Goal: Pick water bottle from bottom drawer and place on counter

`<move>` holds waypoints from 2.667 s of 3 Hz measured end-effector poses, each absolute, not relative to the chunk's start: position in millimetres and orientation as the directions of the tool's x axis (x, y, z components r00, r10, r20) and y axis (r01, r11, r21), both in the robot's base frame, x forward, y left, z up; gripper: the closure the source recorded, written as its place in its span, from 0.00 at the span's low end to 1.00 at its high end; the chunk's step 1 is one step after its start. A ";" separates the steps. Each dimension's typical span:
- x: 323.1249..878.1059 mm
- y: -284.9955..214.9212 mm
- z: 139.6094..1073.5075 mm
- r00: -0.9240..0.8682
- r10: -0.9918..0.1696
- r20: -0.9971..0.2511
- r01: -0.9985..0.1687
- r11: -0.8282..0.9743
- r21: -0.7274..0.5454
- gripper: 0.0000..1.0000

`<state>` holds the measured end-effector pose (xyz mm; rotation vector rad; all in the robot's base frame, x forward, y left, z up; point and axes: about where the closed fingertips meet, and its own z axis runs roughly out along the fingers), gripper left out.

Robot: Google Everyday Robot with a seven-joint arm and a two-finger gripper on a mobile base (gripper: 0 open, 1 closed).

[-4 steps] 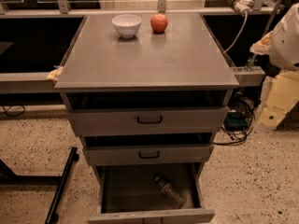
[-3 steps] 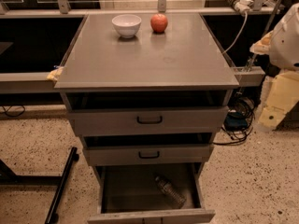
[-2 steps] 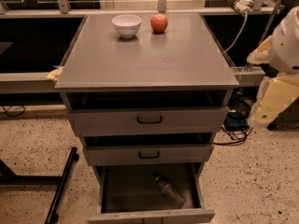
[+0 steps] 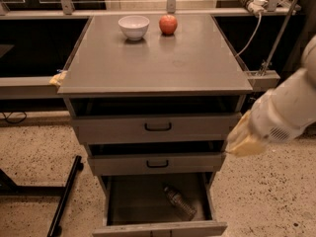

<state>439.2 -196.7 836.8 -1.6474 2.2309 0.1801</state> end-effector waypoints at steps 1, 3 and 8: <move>436.7 -180.7 717.3 -0.315 -0.850 -0.422 -0.942 0.334 0.030 0.88; 449.0 -178.4 698.2 -0.326 -0.835 -0.444 -0.935 0.355 0.020 1.00; 508.2 -157.5 461.2 -0.252 -0.746 -0.617 -0.958 0.284 0.049 1.00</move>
Offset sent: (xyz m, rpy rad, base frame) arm -0.0035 0.0144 -0.1080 0.0969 0.1041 -0.0154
